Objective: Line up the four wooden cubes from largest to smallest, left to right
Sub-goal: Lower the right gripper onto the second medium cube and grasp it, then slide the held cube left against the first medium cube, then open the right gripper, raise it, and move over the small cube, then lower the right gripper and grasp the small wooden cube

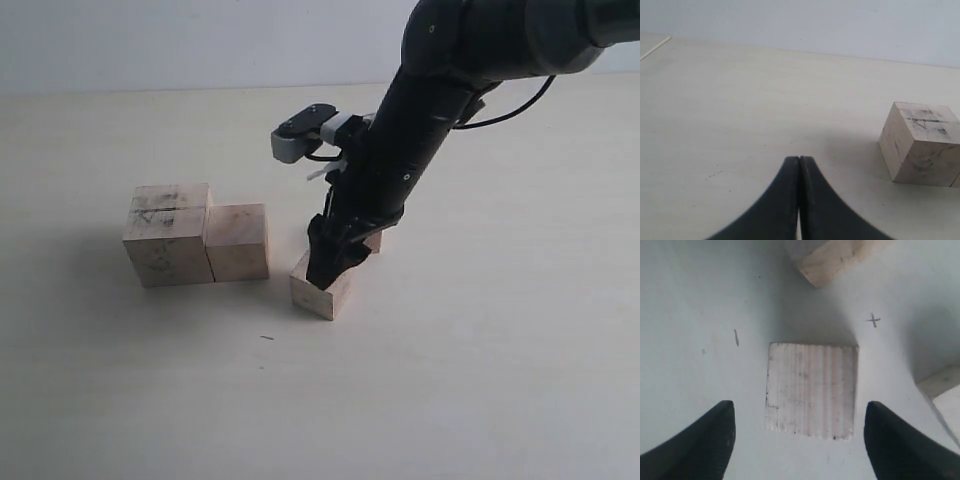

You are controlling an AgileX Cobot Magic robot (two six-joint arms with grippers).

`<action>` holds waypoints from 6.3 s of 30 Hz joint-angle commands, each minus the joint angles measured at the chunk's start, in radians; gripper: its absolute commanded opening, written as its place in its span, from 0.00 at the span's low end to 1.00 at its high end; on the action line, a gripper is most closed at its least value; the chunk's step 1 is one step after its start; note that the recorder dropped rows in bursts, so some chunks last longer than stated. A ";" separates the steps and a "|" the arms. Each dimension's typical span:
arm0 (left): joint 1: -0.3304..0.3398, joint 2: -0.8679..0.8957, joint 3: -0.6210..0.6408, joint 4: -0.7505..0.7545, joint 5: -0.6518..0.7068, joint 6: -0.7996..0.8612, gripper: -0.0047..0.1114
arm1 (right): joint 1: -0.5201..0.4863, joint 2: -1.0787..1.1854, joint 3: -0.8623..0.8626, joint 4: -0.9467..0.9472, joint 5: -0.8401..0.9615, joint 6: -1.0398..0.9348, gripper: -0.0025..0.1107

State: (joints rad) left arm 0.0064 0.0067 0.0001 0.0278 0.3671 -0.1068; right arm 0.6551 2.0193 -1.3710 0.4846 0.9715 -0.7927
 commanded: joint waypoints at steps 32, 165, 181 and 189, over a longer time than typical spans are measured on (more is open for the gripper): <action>-0.009 -0.007 0.000 0.006 -0.012 0.000 0.04 | 0.023 0.126 -0.115 -0.120 -0.116 -0.199 0.02; -0.009 -0.007 0.000 0.006 -0.012 0.000 0.04 | -0.004 0.161 -0.359 -0.406 0.136 0.436 0.68; -0.009 -0.007 0.000 0.006 -0.012 0.000 0.04 | -0.004 0.211 -0.311 -0.407 0.026 0.426 0.64; -0.009 -0.007 0.000 0.006 -0.012 0.000 0.04 | -0.004 0.250 -0.311 -0.409 0.026 0.426 0.46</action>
State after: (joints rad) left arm 0.0064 0.0067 0.0001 0.0278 0.3671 -0.1068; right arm 0.6520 2.2698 -1.6828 0.0798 1.0013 -0.3550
